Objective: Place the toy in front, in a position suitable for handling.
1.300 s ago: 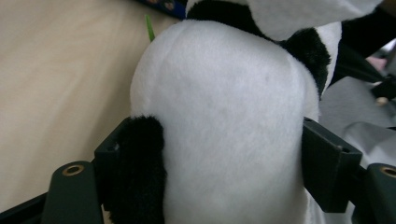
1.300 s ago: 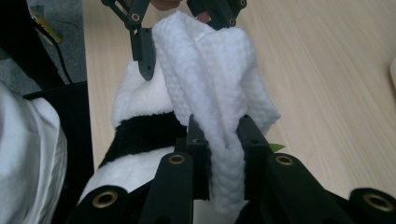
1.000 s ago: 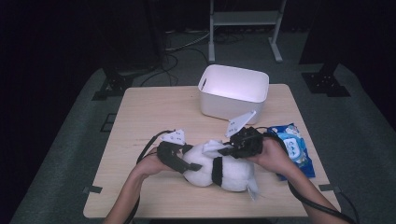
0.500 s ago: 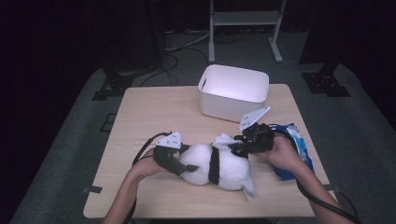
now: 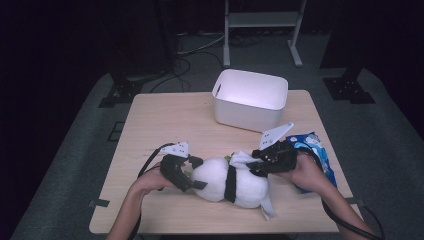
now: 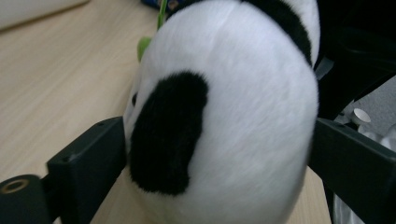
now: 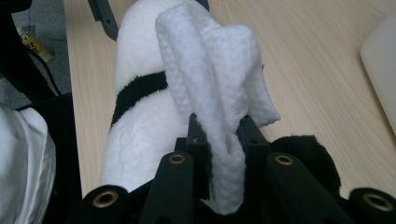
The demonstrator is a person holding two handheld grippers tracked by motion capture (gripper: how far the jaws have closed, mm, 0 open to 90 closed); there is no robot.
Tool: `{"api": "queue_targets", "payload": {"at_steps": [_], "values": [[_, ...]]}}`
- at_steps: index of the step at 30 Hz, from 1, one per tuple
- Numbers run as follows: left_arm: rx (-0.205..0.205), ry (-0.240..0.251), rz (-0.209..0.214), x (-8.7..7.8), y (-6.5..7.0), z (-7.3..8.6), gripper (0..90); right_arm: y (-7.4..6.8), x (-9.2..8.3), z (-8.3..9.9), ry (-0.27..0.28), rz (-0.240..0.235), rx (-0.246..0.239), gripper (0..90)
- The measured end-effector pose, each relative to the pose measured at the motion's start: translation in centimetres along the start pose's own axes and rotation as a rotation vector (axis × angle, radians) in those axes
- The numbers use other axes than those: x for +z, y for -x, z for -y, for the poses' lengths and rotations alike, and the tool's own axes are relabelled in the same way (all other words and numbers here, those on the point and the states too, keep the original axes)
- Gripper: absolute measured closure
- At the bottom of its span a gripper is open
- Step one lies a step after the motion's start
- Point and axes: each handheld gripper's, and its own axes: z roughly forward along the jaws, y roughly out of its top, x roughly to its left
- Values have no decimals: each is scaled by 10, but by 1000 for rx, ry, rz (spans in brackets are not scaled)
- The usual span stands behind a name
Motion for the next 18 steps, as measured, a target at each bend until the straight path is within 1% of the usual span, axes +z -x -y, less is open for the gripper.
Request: {"api": "queue_targets", "payload": {"at_steps": [1,3,4,6,8,10,12,13,15,18], "values": [[-2,-5,6,2,-2,2,19,-1,0,0,2,-2,2,778],[-17,5,13,4,-3,4,13,-3,-1,0,1,3,-1,778],[-13,15,17,4,-4,5,27,-3,-1,-1,0,5,-2,778],[-7,27,20,3,-4,6,104,-5,-3,-2,-2,7,-11,777],[9,31,11,1,-3,6,150,-5,-7,-3,0,16,-19,778],[11,39,3,-1,-3,5,188,-5,-10,-2,-9,21,-26,777],[17,38,-3,-2,-3,5,206,-4,-14,0,-14,29,-16,778],[16,37,-4,-2,-3,5,209,-3,-16,1,-20,34,-17,778],[8,33,-12,-4,-4,4,210,-2,-20,5,-22,43,-3,778],[10,36,-19,-3,-2,3,210,0,-23,10,-26,43,14,777]]}}
